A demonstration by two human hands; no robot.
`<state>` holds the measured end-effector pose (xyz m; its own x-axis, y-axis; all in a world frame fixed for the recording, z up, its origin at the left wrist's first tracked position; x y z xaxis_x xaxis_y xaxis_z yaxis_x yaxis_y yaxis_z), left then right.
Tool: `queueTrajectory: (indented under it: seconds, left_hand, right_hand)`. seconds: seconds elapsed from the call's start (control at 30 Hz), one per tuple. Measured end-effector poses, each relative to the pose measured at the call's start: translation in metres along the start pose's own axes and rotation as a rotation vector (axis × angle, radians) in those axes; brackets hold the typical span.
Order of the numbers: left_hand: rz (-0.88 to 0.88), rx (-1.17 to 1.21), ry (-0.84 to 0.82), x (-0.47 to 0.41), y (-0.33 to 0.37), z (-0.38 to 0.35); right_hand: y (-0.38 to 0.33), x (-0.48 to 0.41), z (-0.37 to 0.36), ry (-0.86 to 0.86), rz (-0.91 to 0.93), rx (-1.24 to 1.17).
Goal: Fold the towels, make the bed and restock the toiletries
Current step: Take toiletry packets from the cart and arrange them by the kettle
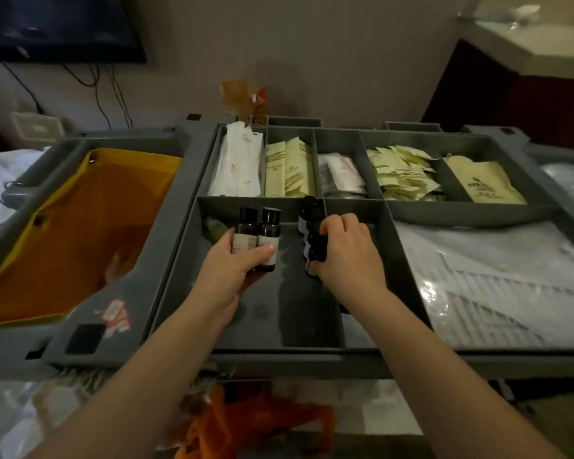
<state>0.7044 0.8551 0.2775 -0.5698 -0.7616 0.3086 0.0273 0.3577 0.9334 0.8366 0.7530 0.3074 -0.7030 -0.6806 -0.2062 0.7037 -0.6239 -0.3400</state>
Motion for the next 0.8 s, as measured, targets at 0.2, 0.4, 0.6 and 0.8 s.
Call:
queueTrajectory:
  seconds: [0.2, 0.4, 0.6, 0.8]
  left_hand:
    - [-0.031, -0.042, -0.074, 0.005, -0.004, -0.006]
    - [-0.182, -0.271, -0.279, 0.025, 0.007, -0.029]
    - [-0.078, -0.019, -0.078, 0.019, -0.003, -0.021]
    - [-0.187, -0.246, -0.068, -0.005, 0.007, -0.018]
  right_hand:
    - [0.012, 0.006, 0.020, 0.033, -0.050, -0.280]
    - [-0.018, 0.026, 0.029, -0.129, 0.099, -0.711]
    - [0.009, 0.026, 0.040, -0.011, 0.025, -0.784]
    - [0.015, 0.030, 0.024, -0.122, 0.062, -0.392]
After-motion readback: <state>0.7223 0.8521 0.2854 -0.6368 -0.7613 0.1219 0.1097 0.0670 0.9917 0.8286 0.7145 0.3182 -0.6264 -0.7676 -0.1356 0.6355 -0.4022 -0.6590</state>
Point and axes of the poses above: each hand's wrist, its own x-axis away from the middle knuckle, its own z-axis out of the back of the hand, y = z × x, the point moved 8 cm from there along -x, towards the middle knuckle, and after that the axes turned 4 degrees about y, right-handed, at the moved point
